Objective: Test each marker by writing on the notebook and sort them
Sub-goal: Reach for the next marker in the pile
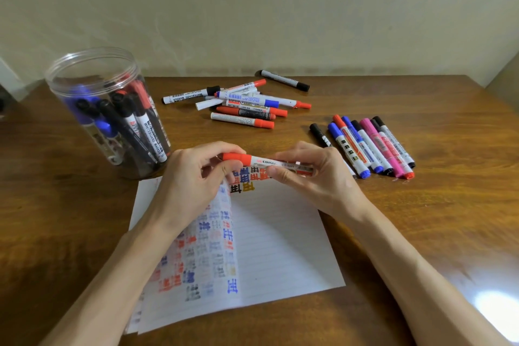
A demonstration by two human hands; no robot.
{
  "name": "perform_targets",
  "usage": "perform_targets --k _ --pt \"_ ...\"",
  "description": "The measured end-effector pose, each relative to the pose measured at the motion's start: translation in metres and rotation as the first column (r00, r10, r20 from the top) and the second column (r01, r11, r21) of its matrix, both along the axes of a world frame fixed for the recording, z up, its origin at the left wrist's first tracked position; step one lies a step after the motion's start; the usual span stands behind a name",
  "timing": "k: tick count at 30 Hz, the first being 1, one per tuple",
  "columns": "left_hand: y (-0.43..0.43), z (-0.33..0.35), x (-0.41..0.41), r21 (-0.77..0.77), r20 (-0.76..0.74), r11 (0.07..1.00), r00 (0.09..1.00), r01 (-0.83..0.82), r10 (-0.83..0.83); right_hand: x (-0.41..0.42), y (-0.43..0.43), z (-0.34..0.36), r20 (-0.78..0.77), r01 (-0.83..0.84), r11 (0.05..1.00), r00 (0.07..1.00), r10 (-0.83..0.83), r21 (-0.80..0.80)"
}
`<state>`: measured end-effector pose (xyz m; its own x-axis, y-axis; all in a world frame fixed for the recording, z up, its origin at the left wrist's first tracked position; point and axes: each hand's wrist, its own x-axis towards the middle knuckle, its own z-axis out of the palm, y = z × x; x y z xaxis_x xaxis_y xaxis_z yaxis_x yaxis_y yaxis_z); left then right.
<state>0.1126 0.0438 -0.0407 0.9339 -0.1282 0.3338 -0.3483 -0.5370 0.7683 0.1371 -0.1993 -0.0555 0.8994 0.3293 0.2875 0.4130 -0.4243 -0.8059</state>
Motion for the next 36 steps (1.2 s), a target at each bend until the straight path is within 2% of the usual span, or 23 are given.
perform_targets --k 4,6,9,11,15,21,26,29,36 --pt "0.0 0.001 0.001 -0.009 0.016 1.0 1.0 -0.012 0.012 0.0 0.007 0.001 0.119 0.066 0.982 0.992 -0.045 -0.179" --pt "-0.003 0.0 0.001 -0.003 0.036 1.0 0.999 0.001 0.0 -0.001 0.008 0.002 0.117 0.076 0.97 0.992 -0.05 -0.23" --pt "-0.005 -0.001 0.002 0.001 0.054 1.0 0.998 -0.016 0.016 0.001 0.007 0.003 0.133 0.142 0.963 0.985 -0.114 -0.229" --pt "-0.003 -0.002 0.004 0.002 0.054 0.999 0.998 -0.033 0.033 0.004 0.003 0.002 0.143 0.245 0.949 0.965 -0.219 -0.2" --pt "0.001 -0.008 0.006 0.041 0.059 0.997 0.996 -0.064 0.062 0.011 -0.006 -0.007 0.269 0.457 0.858 0.878 -0.395 -0.233" --pt "0.003 -0.012 0.009 0.081 0.066 0.992 0.993 -0.101 0.096 0.02 -0.016 -0.023 0.422 0.594 0.698 0.795 -0.436 -0.399" --pt "0.005 -0.016 0.01 0.143 0.074 0.983 0.991 -0.118 0.108 0.025 -0.021 -0.026 0.445 0.658 0.631 0.749 -0.49 -0.411" --pt "0.005 -0.017 0.011 0.176 0.085 0.977 0.991 -0.12 0.107 0.027 -0.026 -0.023 0.407 0.671 0.594 0.741 -0.533 -0.443" --pt "0.003 -0.016 0.011 0.192 0.095 0.972 0.988 -0.135 0.118 0.031 -0.032 -0.016 0.314 0.64 0.6 0.764 -0.563 -0.48"
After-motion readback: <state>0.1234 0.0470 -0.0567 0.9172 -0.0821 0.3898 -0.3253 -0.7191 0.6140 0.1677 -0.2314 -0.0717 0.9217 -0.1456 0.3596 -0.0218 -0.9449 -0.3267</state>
